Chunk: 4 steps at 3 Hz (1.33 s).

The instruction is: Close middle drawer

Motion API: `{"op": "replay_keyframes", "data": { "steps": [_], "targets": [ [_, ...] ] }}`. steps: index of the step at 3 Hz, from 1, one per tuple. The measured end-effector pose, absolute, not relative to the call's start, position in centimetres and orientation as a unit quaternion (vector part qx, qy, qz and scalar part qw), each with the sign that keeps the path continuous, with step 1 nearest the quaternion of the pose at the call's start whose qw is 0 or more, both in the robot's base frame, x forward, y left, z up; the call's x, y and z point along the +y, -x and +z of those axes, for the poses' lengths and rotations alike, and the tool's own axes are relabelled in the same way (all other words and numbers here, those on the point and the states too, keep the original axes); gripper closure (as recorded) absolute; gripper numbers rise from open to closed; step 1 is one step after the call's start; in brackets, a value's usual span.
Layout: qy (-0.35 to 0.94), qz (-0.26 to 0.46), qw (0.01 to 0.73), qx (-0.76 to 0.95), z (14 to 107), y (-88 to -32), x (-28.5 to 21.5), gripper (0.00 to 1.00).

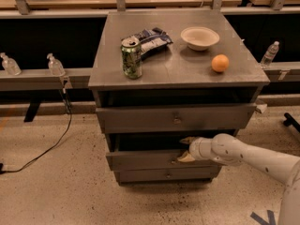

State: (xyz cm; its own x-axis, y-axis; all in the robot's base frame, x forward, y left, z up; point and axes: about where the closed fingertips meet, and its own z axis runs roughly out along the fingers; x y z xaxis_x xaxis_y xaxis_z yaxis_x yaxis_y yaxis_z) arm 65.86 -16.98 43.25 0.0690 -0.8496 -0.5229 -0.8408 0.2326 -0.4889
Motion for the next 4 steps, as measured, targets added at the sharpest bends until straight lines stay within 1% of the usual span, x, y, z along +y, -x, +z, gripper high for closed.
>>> {"op": "replay_keyframes", "data": {
  "steps": [1, 2, 3, 4],
  "targets": [
    [0.619, -0.006, 0.388, 0.682, 43.25, -65.82, -17.0, 0.57],
    [0.619, -0.006, 0.388, 0.682, 43.25, -65.82, -17.0, 0.55],
    [0.611, -0.023, 0.391, 0.688, 43.35, -66.53, -17.59, 0.54],
    [0.611, -0.023, 0.391, 0.688, 43.35, -66.53, -17.59, 0.55]
  ]
}}
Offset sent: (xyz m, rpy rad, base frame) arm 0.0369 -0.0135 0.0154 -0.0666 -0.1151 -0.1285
